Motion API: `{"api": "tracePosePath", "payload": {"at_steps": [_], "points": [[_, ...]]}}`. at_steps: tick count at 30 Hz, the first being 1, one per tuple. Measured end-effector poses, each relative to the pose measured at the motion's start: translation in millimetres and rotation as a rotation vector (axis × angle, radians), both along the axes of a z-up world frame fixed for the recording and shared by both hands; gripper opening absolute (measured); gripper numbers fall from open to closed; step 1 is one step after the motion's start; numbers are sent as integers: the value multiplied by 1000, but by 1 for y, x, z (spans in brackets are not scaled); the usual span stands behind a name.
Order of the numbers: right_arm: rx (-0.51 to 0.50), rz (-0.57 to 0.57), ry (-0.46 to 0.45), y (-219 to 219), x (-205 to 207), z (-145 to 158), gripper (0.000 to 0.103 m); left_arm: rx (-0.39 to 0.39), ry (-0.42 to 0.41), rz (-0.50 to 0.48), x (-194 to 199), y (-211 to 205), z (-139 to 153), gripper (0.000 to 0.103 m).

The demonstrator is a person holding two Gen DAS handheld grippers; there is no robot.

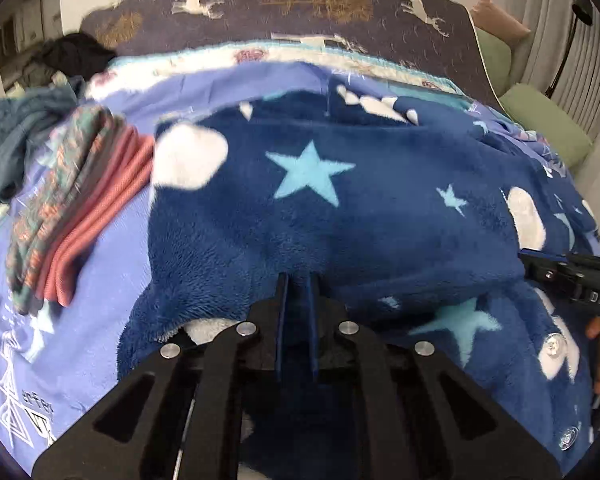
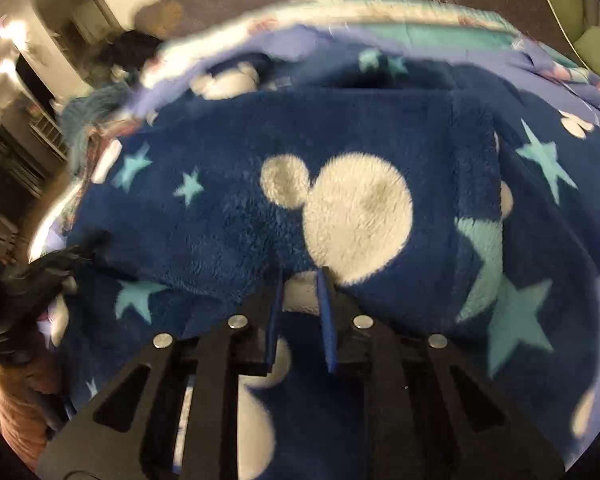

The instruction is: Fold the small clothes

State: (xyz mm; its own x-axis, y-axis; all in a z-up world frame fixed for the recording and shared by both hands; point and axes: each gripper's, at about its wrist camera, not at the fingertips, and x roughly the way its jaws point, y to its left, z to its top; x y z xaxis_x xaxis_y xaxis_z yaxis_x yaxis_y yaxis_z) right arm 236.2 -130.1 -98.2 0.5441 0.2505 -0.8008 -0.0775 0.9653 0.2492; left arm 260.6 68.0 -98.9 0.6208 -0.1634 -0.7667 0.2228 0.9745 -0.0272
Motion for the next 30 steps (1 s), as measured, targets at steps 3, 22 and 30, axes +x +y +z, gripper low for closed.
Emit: {"api": "tracePosePath", "payload": {"at_steps": [3, 22, 30], "points": [[40, -16, 1, -4, 1, -2, 17, 53, -10, 4, -2, -7, 0, 11], [387, -717, -121, -345, -121, 7, 46, 20, -74, -93, -7, -79, 54, 43], [667, -975, -114, -435, -130, -55, 56, 68, -18, -179, -1, -117, 17, 43]]}}
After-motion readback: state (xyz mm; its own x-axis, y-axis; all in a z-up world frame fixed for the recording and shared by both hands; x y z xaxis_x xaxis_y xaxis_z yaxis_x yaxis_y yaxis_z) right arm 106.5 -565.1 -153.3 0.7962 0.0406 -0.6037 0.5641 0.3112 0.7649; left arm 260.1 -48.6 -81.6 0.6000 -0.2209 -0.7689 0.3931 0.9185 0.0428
